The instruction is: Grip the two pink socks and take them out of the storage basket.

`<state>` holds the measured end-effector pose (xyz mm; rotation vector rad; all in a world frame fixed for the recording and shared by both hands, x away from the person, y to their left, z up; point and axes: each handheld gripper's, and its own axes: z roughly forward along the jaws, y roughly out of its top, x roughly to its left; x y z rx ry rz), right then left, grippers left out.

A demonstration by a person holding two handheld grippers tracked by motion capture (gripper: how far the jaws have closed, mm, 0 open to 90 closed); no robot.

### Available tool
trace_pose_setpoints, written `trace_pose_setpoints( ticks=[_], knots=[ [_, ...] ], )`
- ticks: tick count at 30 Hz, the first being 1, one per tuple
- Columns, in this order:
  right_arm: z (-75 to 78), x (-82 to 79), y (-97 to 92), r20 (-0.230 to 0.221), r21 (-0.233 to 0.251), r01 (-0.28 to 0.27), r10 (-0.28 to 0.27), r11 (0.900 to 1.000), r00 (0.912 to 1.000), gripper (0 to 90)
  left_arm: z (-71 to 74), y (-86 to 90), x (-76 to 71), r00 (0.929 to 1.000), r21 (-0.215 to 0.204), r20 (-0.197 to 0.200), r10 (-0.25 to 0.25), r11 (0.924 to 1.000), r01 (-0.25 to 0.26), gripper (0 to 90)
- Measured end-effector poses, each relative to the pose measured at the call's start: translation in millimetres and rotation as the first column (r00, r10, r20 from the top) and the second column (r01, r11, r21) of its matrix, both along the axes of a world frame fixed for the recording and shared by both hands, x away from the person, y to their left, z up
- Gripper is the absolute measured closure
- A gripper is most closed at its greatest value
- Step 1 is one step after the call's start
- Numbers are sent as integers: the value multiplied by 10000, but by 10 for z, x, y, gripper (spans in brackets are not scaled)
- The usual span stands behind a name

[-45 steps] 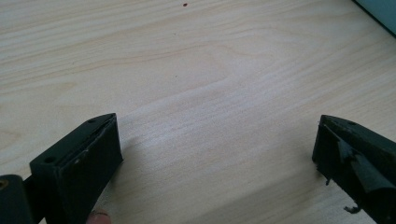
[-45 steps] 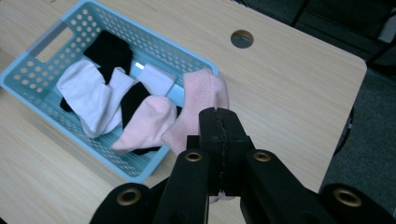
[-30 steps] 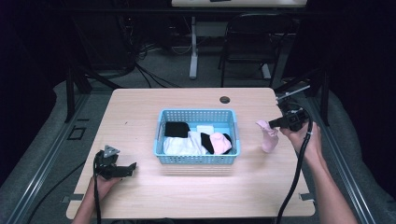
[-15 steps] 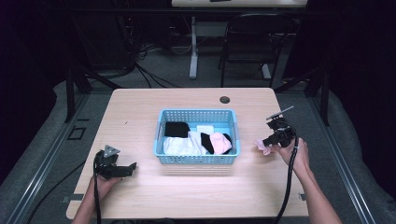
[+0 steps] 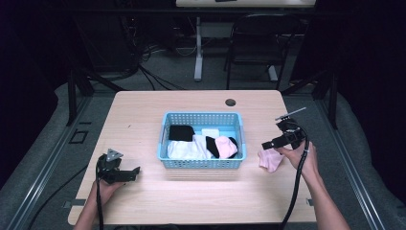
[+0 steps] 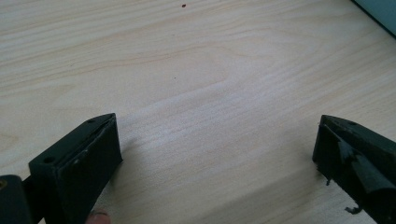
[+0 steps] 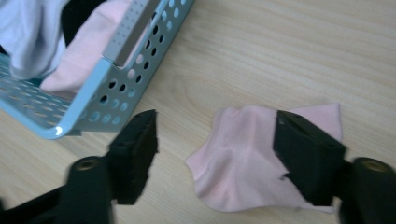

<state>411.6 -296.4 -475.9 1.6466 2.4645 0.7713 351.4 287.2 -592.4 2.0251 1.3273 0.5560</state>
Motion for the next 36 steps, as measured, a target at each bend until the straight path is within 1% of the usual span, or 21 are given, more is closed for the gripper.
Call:
trace_pose_setpoints(
  ticks=[1,2,3,4,5,6,10,12,14,15,16,17,18,22,23,24,27,28,32,33,36],
  knots=[
    [69,-26,-4,251,146,33,-36,9999,9997,188,0,0,0,10000,-4,0,2,10000,-2,9],
    [69,-26,-4,251,146,33,-36,9999,9997,188,0,0,0,10000,-4,0,2,10000,-2,10],
    [148,-53,-10,496,562,-90,63,9984,9988,100,-1,0,1,10000,-11,14,-5,10000,5,10],
    [148,-53,-10,496,562,-90,63,9984,9988,100,-1,0,1,10000,-10,13,-6,10000,6,10],
    [219,-78,-9,808,740,-198,138,9971,9966,40,-1,0,1,10000,-11,13,-3,10000,3,10],
    [259,-90,3,893,769,-237,168,9968,9959,14,-1,0,1,10000,-11,13,-3,10000,3,9],
    [368,-127,48,1237,808,-454,351,9957,9917,0,-1,0,3,10000,1,29,-13,10000,13,9],
    [464,-157,134,1446,798,-670,549,9946,9880,0,-1,-1,3,10000,2,29,-12,10000,12,9],
    [495,-165,171,1485,759,-796,677,9939,9866,0,-1,-1,3,10000,1,30,-8,10000,8,9],
    [544,-173,267,1574,614,-1060,952,9925,9829,0,-1,-1,3,10000,4,27,-13,10000,13,9],
    [544,-173,267,1574,614,-1060,952,9925,9829,0,-1,-1,3,10000,4,27,-13,10000,13,9],
    [586,-176,383,1631,503,-1307,1210,9901,9792,0,-1,-1,3,10000,1,25,-12,10000,12,9],
    [586,-176,383,1631,503,-1307,1210,9901,9792,0,-1,-1,3,10000,1,25,-12,10000,12,9],
    [647,-162,637,1612,310,-1783,1712,9835,9720,0,1,0,3,10000,12,1,-20,10000,20,9],
    [665,-141,776,1505,231,-2024,1967,9790,9688,0,2,1,3,10000,6,-7,-31,10000,31,9],
    [665,-141,776,1505,231,-2024,1967,9790,9688,0,2,1,3,10000,6,-7,-31,10000,31,9],
    [657,-88,992,1385,85,-2356,2322,9718,9628,0,-1,-1,3,10000,1,27,-9,10000,9,9],
    [657,-88,992,1385,85,-2356,2322,9718,9628,0,1,1,3,10000,4,-6,-27,10000,27,9],
    [594,-26,1200,1110,-110,-2656,2651,9640,9578,0,-1,-1,5,10000,-2,28,-15,10000,15,9],
    [554,7,1287,878,-234,-2829,2839,9589,9548,0,-2,-1,5,10000,-2,30,-15,10000,15,9],
    [477,36,1390,688,-238,-2945,2954,9554,9529,14,-2,-1,5,10000,-5,30,-18,10000,18,9]
  ],
)
